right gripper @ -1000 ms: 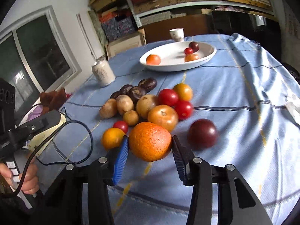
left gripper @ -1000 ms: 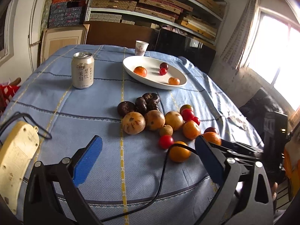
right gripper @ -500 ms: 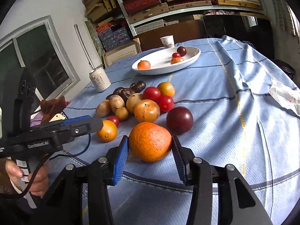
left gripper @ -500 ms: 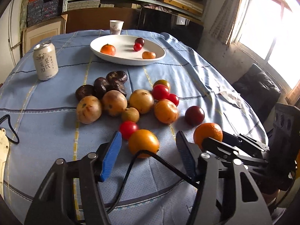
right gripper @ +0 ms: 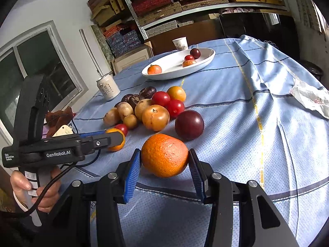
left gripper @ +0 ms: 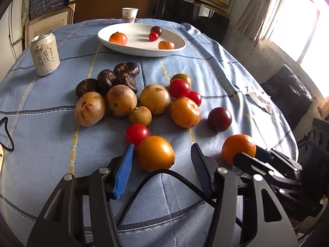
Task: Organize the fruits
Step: 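Grasp the large orange with the right gripper while the left gripper grasps a yellow-orange fruit, then carry both fruits onto the white plate and release them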
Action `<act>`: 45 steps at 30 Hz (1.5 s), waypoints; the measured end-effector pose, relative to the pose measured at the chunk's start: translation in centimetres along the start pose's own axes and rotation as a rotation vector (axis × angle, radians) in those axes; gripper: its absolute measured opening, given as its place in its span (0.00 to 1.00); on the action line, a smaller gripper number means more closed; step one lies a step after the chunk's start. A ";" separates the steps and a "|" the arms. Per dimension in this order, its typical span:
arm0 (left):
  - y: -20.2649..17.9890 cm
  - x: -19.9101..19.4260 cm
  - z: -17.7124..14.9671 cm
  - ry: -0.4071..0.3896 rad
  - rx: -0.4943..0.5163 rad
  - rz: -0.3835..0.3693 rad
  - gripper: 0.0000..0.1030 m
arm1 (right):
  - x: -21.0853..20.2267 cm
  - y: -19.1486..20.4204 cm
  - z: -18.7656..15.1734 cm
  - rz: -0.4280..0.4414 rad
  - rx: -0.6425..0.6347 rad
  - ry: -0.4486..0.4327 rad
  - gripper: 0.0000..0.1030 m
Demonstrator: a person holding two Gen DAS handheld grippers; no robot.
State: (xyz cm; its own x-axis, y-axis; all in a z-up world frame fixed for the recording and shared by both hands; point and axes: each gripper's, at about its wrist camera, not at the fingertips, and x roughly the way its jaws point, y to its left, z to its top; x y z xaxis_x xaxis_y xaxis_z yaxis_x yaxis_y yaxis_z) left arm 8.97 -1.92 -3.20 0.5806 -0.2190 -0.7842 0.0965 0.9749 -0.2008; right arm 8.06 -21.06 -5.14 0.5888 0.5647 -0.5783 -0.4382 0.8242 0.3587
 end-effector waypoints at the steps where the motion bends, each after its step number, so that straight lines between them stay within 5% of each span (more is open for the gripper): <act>1: 0.0 0.0 0.0 0.000 -0.001 0.002 0.52 | 0.0 0.0 0.0 -0.001 -0.001 0.000 0.46; 9: 0.7 0.9 -0.1 0.031 -0.034 0.009 0.38 | 0.2 0.4 -0.1 -0.025 -0.026 0.002 0.46; 26: 2.7 -3.9 0.7 -0.058 -0.008 -0.007 0.37 | 0.2 0.8 0.4 0.012 -0.036 0.030 0.46; 32: 4.7 -5.8 4.5 -0.083 -0.011 -0.031 0.37 | -0.7 2.3 4.5 0.099 -0.092 0.021 0.46; 39: 5.3 -4.4 11.2 -0.123 0.022 -0.011 0.37 | 1.8 2.8 11.7 0.003 -0.178 -0.049 0.46; 45: 5.3 1.1 17.9 -0.093 0.031 -0.031 0.37 | 8.2 -0.3 17.5 -0.034 -0.124 -0.063 0.46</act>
State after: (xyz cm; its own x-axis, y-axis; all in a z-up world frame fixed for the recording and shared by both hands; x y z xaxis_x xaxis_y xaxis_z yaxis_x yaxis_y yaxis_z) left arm 24.62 3.75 5.34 0.6493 -0.2460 -0.7197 0.1399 0.9687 -0.2049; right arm 24.88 -15.95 2.83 0.6442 0.5416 -0.5401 -0.4960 0.8333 0.2440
